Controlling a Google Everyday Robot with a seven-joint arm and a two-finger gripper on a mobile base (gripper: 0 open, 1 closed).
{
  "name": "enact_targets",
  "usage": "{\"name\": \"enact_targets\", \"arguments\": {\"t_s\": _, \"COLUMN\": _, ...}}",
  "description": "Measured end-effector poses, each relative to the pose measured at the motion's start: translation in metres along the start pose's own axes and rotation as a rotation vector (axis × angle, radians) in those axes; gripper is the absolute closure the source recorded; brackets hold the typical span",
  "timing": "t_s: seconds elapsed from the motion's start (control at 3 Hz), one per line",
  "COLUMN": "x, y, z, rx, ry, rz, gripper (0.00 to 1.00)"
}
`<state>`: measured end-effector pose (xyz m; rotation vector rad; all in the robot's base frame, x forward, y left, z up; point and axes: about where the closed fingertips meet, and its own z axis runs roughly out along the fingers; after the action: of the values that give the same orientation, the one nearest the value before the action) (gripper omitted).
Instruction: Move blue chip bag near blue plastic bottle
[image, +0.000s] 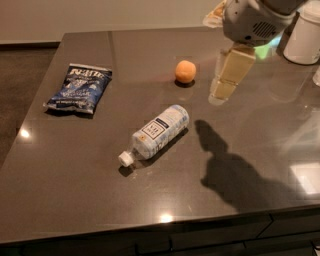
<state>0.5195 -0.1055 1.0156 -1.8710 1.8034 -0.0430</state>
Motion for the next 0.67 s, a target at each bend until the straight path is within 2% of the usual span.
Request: {"name": "enact_targets", "arguments": {"t_s": 0.67, "x": -0.064, "y": -0.034, "z": 0.061, "rx": -0.064, "ry": -0.027, "rz": -0.154, "gripper": 0.0}}
